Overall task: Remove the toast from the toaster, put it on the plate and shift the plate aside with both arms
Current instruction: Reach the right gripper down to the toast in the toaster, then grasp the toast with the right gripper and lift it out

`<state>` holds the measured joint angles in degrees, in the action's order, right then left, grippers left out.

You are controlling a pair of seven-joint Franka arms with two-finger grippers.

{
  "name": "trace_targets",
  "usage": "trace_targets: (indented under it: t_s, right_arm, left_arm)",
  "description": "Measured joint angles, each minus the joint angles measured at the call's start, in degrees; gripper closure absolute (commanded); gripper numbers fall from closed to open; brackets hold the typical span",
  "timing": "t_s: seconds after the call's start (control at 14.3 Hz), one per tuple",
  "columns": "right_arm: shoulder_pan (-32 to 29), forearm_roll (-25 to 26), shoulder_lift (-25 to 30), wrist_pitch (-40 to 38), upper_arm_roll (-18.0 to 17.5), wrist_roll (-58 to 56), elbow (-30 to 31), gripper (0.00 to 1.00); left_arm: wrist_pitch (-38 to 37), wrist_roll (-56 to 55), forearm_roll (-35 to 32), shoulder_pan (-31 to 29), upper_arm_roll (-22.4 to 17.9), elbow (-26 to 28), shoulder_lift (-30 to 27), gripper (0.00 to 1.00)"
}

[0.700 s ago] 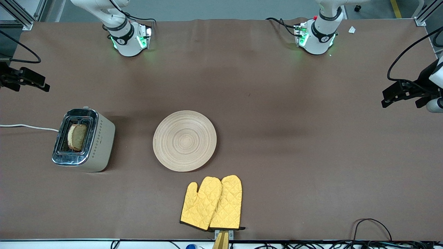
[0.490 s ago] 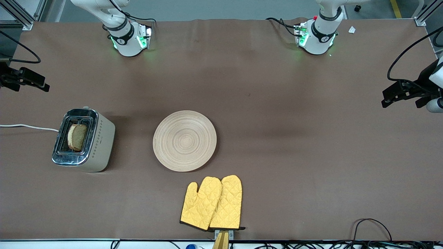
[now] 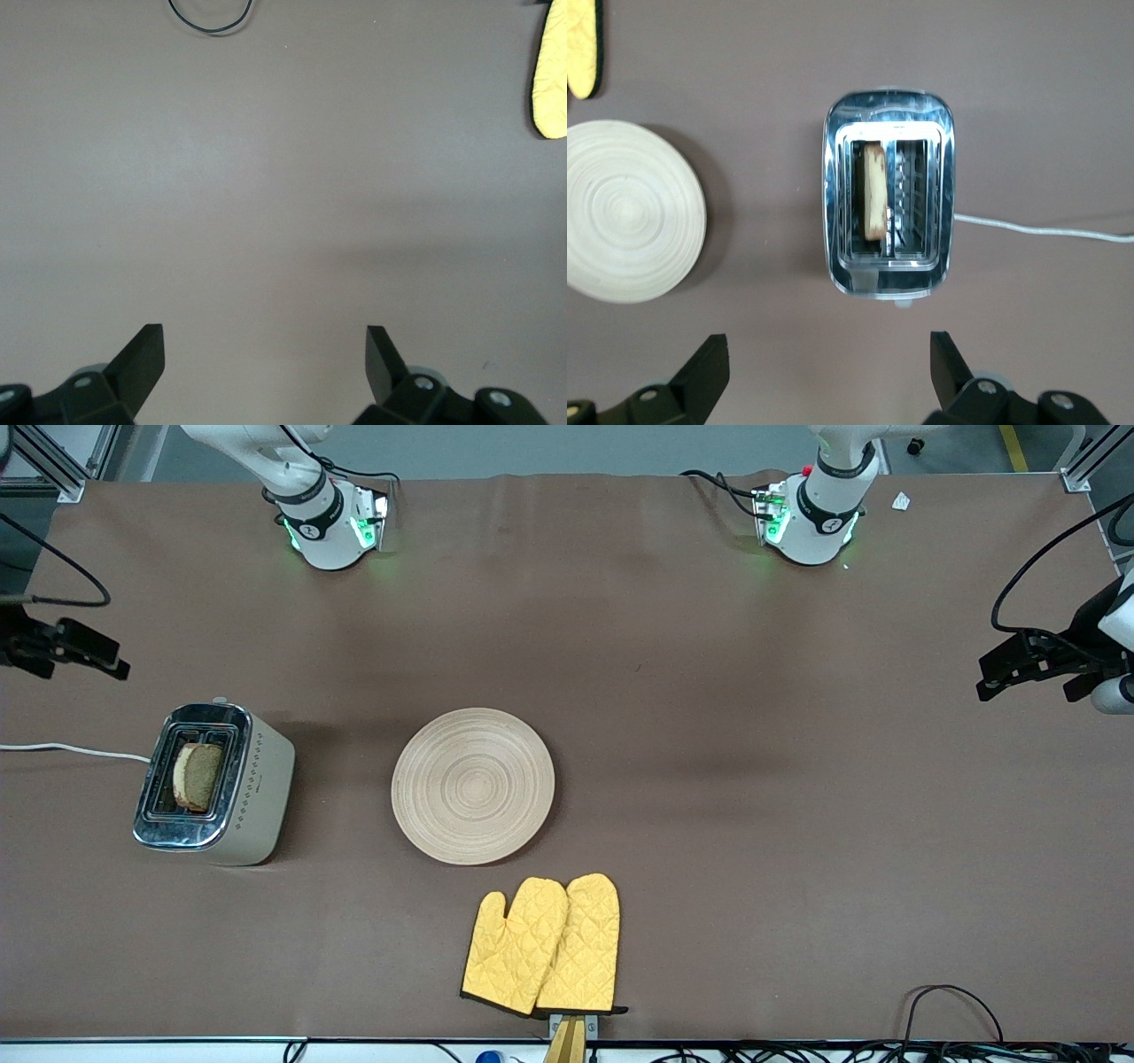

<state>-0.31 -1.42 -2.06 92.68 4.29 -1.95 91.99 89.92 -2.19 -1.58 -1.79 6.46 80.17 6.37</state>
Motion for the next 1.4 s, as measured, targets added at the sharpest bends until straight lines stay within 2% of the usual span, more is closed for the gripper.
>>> trace_targets:
  t_s: [0.35, 0.56, 0.77, 0.91, 0.98, 1.05, 1.19, 1.4]
  right_arm:
    - [0.0, 0.12, -5.17, 18.76, -0.02, -0.29, 12.88, 0.0]
    - [-0.01, 0.14, -8.24, 23.5, -0.01, -1.44, 14.7, 0.0]
    - [-0.27, 0.14, -9.93, 25.01, 0.12, -4.36, 14.88, 0.01]
    - [-1.22, 0.13, -10.3, 25.26, 0.22, -6.93, 14.88, 0.04]
    - [-1.9, 0.13, -10.43, 25.41, 0.23, -7.83, 14.89, 0.08]
    - [-2.46, 0.12, -10.55, 25.49, 0.27, -8.42, 14.89, 0.14]
    - [-2.86, 0.12, -10.8, 25.52, 0.27, -8.77, 14.97, 0.4]
    - [-2.87, 0.12, -11.46, 25.53, 0.22, -8.78, 15.02, 0.94]
  left_arm:
    - [0.0, 0.0, 0.0, 0.0, 0.0, 0.01, 0.0, 0.0]
    - [0.0, 0.0, 0.0, 0.01, 0.0, 0.01, 0.0, 0.0]
    - [0.0, 0.0, 0.0, 0.01, 0.0, 0.01, 0.0, 0.0]
    - [0.0, 0.0, 0.0, 0.01, 0.0, 0.01, 0.0, 0.0]
    - [0.0, 0.0, 0.0, 0.01, 0.0, 0.01, 0.0, 0.0]
    - [0.0, 0.0, 0.0, 0.01, 0.0, 0.01, 0.0, 0.0]
    - [0.0, 0.0, 0.0, 0.0, 0.0, 0.01, 0.0, 0.0]
    - [0.0, 0.0, 0.0, -0.05, -0.01, 0.01, 0.0, 0.0]
